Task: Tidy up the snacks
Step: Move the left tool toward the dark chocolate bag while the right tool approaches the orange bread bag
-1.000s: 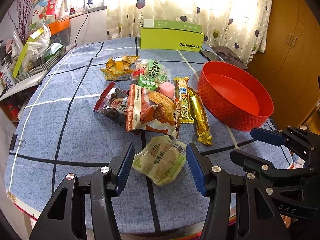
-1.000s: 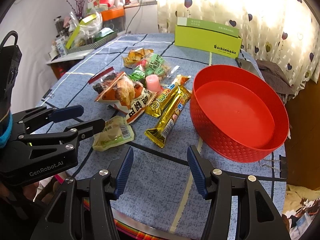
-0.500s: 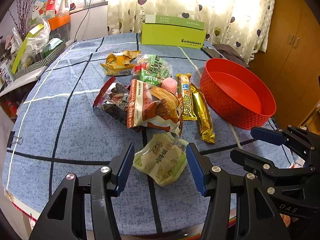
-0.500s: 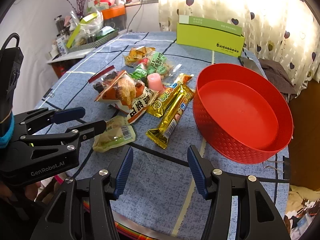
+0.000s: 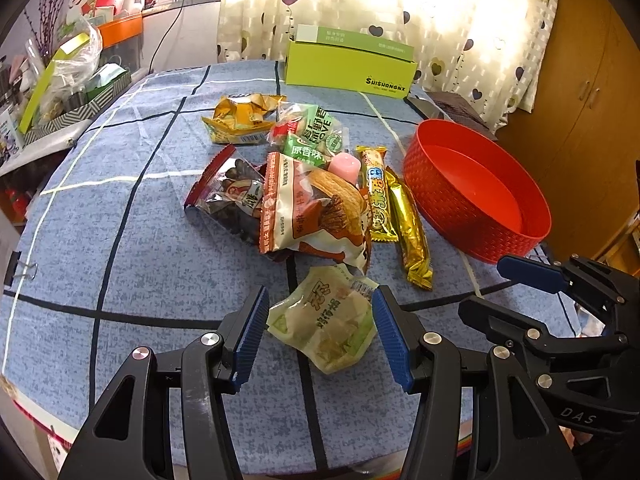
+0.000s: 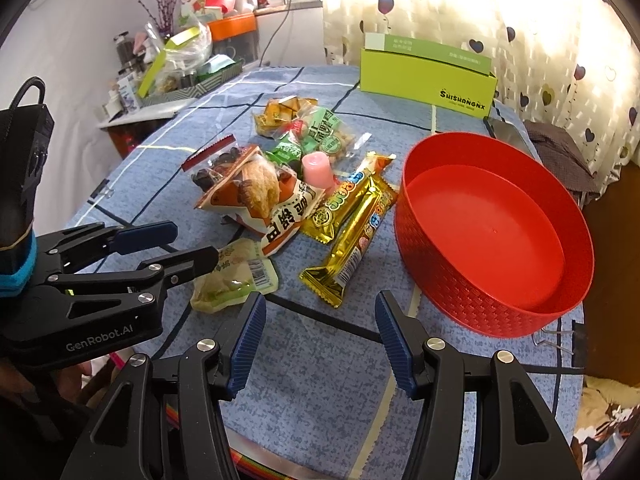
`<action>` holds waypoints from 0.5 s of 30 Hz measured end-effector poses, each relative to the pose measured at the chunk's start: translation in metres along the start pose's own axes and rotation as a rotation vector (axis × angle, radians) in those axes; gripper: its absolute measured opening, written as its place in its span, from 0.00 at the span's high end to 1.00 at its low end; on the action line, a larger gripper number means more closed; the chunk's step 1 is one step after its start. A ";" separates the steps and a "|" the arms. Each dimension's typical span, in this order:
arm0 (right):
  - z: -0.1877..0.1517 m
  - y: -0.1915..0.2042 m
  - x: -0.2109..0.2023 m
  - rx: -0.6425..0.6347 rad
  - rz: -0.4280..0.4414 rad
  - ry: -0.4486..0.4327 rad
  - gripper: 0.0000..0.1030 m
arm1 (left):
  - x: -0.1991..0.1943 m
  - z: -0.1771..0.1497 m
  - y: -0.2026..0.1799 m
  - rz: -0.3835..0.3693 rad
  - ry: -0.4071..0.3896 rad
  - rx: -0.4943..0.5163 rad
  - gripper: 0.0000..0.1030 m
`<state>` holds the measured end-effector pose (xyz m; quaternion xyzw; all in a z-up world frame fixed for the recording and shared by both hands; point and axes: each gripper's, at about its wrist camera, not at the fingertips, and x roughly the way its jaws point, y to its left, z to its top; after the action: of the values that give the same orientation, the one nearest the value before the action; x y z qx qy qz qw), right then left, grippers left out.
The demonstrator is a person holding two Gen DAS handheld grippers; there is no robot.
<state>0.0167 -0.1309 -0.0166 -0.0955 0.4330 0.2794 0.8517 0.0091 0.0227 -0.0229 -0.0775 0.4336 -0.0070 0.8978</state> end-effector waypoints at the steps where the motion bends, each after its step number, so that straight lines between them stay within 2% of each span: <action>1: 0.000 0.000 0.001 -0.001 0.001 -0.001 0.45 | 0.000 0.000 0.000 0.003 -0.001 0.001 0.47; 8: 0.006 0.001 0.004 -0.014 0.021 -0.009 0.45 | 0.001 0.001 0.005 0.010 -0.009 0.007 0.47; 15: 0.016 0.005 0.010 -0.019 0.065 -0.028 0.43 | -0.004 0.005 0.018 0.015 -0.054 -0.011 0.47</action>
<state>0.0299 -0.1166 -0.0138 -0.0856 0.4213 0.3120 0.8472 0.0093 0.0410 -0.0196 -0.0794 0.4099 0.0043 0.9086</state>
